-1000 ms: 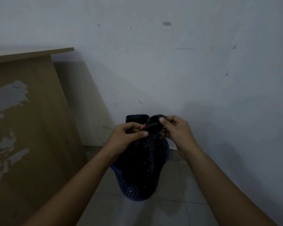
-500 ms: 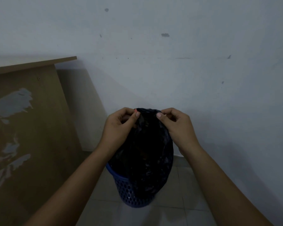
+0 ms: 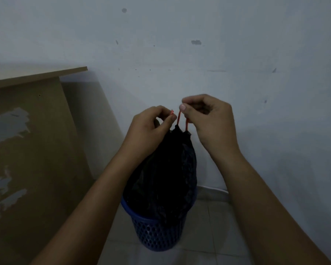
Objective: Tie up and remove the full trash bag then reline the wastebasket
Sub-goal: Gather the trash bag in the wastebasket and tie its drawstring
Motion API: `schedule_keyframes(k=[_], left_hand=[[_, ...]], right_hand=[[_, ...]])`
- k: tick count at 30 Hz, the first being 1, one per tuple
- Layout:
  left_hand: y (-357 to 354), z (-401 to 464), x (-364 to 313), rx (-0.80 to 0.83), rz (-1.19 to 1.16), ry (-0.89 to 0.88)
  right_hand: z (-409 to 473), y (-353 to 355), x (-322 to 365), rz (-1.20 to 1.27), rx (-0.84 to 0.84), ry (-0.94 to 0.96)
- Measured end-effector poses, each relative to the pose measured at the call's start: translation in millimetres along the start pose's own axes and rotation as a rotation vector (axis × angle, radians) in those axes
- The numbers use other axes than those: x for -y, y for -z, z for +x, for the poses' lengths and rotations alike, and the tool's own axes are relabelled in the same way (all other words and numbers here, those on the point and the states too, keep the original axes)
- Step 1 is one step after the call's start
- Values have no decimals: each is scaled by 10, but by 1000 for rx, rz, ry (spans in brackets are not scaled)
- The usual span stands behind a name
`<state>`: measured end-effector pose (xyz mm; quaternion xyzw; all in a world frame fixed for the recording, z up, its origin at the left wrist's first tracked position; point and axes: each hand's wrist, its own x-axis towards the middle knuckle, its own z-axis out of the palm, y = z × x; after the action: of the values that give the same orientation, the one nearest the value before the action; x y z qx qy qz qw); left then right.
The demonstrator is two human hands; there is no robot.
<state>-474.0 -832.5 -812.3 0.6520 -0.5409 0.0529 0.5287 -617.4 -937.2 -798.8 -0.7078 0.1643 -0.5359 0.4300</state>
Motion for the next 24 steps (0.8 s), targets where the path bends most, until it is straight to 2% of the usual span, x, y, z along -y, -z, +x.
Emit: schedule_keyframes(k=[5,10,16,22,24], left_hand=[[153,457,-165,-1,38,16],[446,911,-478,9,191,-54],[847,1426,-944,-87,242,-112],[1066,1491,-1021,60,344,-82],[1061,1404,-963,63,325,-79]], right_hand=[[354,-121,121,66,58,-52],[737,-197,467,112,23,-92],[1247,-306,1153,100,-22,-16],[1268,-419,1230,51,-5,-42],[1188,-430,1185,76,14,-64]])
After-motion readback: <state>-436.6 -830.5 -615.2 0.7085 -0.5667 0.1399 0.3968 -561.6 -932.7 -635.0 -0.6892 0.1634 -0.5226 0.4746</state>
